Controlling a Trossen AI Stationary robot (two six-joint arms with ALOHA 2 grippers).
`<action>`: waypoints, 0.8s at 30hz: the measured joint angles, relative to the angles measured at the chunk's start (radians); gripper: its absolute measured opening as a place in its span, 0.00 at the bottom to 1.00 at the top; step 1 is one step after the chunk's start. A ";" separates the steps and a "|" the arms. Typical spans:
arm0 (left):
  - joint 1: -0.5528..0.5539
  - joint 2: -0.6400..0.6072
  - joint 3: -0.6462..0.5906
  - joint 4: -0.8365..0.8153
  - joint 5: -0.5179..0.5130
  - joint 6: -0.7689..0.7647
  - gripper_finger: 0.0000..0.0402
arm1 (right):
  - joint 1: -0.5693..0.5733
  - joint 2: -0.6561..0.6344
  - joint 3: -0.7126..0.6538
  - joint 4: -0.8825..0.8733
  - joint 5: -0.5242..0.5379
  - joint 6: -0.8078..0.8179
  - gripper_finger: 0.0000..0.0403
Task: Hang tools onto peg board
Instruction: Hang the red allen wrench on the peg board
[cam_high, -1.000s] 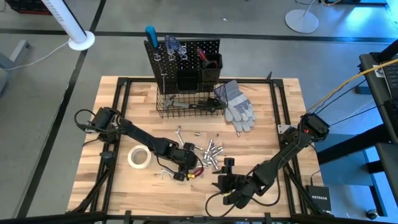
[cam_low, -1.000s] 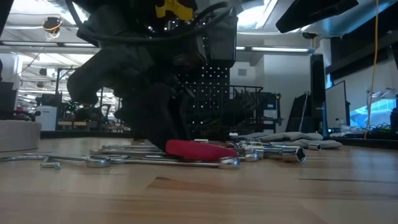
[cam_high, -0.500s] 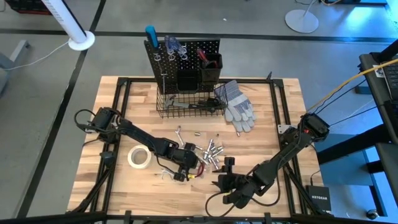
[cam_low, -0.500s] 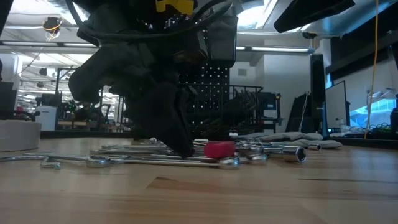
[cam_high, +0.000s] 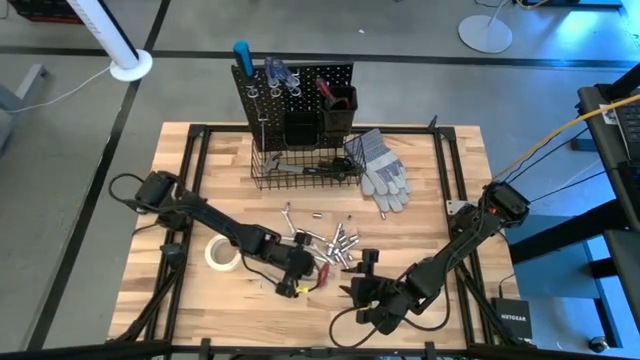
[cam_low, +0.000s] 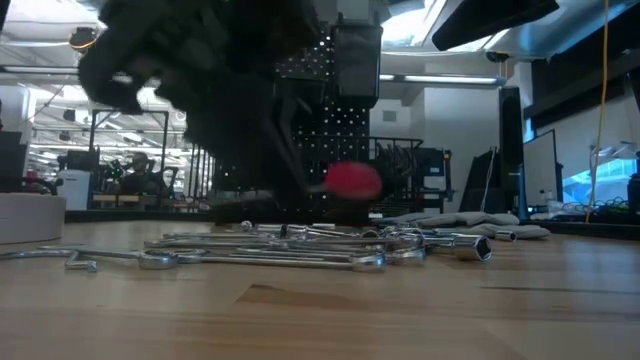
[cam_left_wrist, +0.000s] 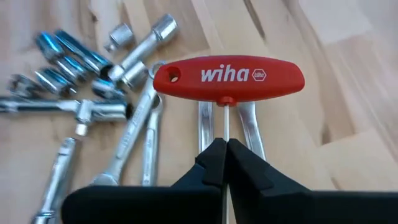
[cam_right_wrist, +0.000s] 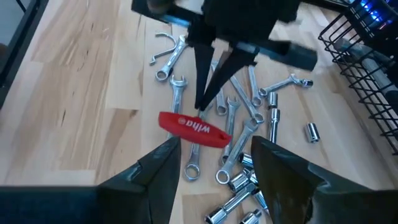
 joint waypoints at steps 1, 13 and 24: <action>-0.007 -0.011 0.001 -0.002 -0.018 0.000 0.00 | 0.000 0.000 0.000 -0.002 0.000 0.000 0.50; -0.078 -0.163 0.003 0.006 -0.182 0.017 0.00 | 0.045 -0.059 0.000 -0.032 0.118 0.031 0.50; -0.101 -0.187 -0.052 0.229 -0.256 0.085 0.00 | 0.117 -0.064 0.000 -0.119 0.338 0.144 0.50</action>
